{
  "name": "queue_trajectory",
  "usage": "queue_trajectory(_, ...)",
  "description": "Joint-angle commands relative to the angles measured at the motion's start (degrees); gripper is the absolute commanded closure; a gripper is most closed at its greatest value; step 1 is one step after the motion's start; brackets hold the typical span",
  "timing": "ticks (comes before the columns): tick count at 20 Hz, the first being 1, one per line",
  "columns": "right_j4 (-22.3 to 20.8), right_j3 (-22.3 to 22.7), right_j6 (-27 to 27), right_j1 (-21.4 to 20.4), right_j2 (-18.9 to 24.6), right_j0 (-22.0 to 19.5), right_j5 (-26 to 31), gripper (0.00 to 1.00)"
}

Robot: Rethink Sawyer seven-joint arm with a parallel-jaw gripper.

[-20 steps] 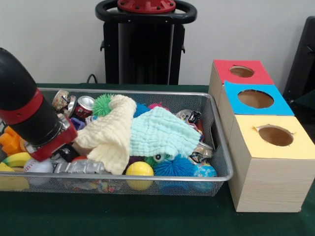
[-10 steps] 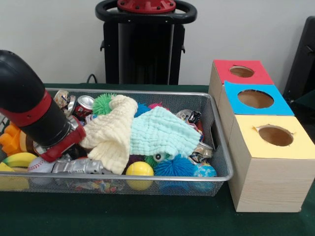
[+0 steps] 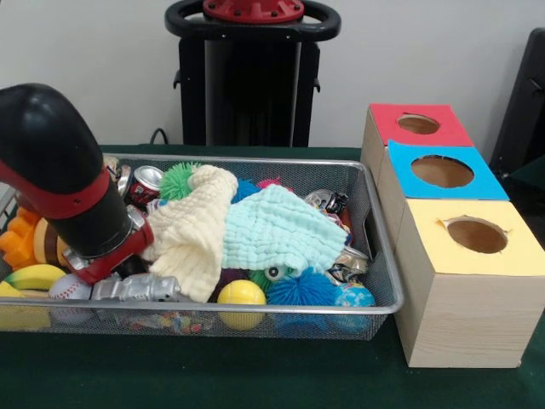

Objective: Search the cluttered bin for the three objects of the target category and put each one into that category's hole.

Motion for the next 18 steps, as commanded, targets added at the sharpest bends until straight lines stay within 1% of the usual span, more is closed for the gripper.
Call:
queue_trajectory(1,-9.7,4.8,-9.8,-1.2,-2.1,2.8,-9.7,1.0)
queue_trajectory(3,-11.0,4.9,-9.3,-1.1,-2.1,2.9,-11.7,1.0)
queue_trajectory(6,-11.8,4.5,-9.6,0.4,-1.1,1.5,-13.4,1.0)
queue_trajectory(8,-11.4,5.2,-10.3,1.2,-0.3,0.0,-14.0,1.0)
queue_trajectory(10,-10.7,5.6,-9.8,1.6,-0.2,-0.6,-13.8,1.0)
queue_trajectory(11,-10.5,5.7,-9.7,1.6,-0.1,-0.7,-13.8,0.0)
queue_trajectory(14,-10.4,6.0,-10.5,2.2,0.6,-1.6,-14.8,0.0)
queue_trajectory(18,-10.3,6.1,-10.5,2.3,0.7,-1.8,-14.1,0.0)
